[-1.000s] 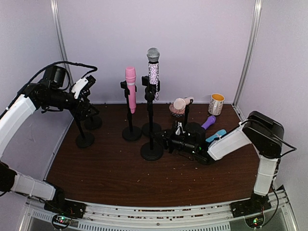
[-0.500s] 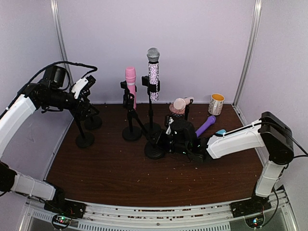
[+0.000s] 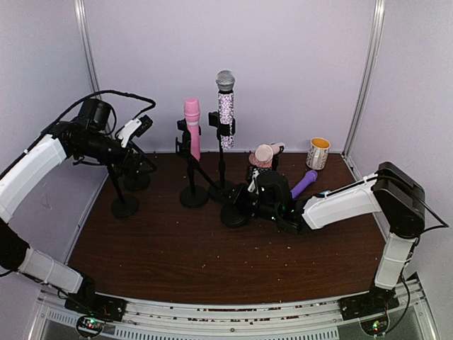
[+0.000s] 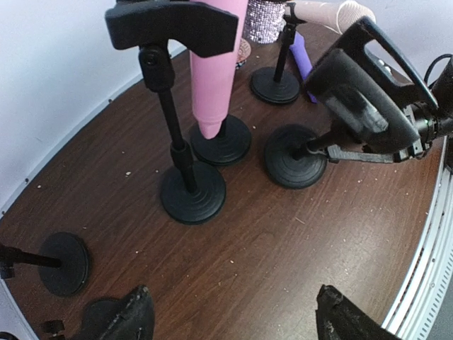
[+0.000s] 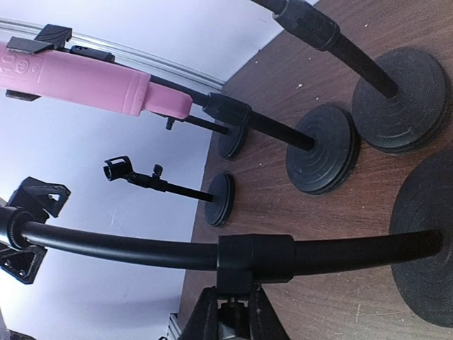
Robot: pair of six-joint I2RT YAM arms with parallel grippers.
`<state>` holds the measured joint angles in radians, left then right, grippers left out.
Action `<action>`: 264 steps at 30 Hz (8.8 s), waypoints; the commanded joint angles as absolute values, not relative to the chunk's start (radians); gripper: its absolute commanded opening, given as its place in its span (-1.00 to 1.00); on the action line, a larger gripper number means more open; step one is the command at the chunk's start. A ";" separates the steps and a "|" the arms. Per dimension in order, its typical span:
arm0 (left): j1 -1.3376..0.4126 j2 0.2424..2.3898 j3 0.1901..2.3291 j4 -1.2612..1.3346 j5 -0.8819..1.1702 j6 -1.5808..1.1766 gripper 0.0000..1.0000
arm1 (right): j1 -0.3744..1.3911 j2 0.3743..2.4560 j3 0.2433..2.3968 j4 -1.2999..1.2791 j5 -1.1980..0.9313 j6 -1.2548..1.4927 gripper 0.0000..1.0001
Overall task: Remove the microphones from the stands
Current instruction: Unscrew the knob on the stand of the microphone stand, then pick up the microphone stand at the center of the board.
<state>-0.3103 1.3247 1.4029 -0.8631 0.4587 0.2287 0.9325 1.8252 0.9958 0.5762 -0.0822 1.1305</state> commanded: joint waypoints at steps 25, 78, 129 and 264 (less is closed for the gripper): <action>-0.625 1.628 1.716 -0.711 0.450 0.210 0.57 | 0.909 1.950 0.755 0.948 -0.249 1.492 -1.00; -0.648 1.668 1.781 -0.832 0.460 0.272 0.54 | 1.042 1.419 0.953 0.031 0.260 0.653 -0.08; -0.466 1.384 1.548 -0.890 0.496 0.307 0.60 | 0.990 1.734 1.172 -0.065 0.192 0.619 -0.73; -0.607 1.683 1.207 -0.489 0.482 0.493 -0.82 | 0.911 0.937 0.764 0.044 0.528 0.440 -0.01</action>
<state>-0.6903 1.7592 1.3155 -0.3714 0.6498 0.4156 0.9184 0.9360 0.7345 0.0597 0.5304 0.4534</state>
